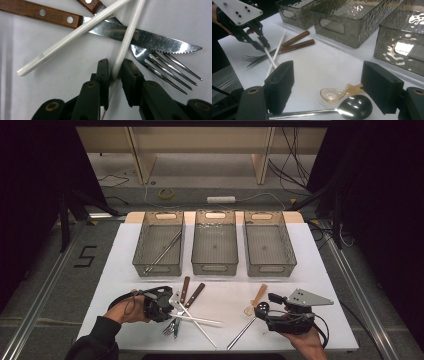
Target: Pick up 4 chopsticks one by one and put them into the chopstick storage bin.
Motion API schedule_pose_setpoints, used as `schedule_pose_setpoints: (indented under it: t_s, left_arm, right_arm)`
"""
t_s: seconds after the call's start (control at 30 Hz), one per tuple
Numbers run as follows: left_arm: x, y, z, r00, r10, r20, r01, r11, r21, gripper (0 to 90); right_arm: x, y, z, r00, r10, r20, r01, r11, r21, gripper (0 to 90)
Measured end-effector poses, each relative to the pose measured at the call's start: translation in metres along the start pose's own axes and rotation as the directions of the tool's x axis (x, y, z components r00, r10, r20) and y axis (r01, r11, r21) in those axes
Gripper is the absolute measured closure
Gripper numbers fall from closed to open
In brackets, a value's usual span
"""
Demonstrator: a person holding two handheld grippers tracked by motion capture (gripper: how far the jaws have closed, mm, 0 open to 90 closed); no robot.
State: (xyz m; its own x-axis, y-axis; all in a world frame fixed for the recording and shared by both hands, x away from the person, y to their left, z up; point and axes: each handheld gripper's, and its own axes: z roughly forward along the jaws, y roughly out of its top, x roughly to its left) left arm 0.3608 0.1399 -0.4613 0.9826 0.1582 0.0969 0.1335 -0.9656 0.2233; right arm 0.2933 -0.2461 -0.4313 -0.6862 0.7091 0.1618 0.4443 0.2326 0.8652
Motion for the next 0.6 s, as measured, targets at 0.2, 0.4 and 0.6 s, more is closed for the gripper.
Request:
schedule_pose_setpoints:
  t_s: [0.2, 0.4, 0.6]
  left_arm:
    - [-0.0002, -0.0006, -0.0002, 0.9998, 0.021, 0.008, -0.021, 0.9998, -0.002, 78.5]
    - [-0.0005, -0.0008, -0.0007, 0.999, 0.04, 0.02, -0.04, 0.9992, 0.0, 82.2]
    - [0.001, -0.002, -0.0011, 0.9995, 0.028, 0.016, -0.028, 0.9996, -0.01, 83.6]
  right_arm:
    - [-0.0003, -0.0001, 0.0001, 1.0, 0.001, 0.001, -0.001, 1.0, 0.002, 27.6]
    - [-0.0001, 0.0, 0.0003, 1.0, 0.001, -0.001, -0.001, 1.0, 0.006, 27.6]
    - [-0.0002, 0.0, 0.0002, 1.0, 0.001, -0.001, -0.001, 1.0, 0.005, 27.6]
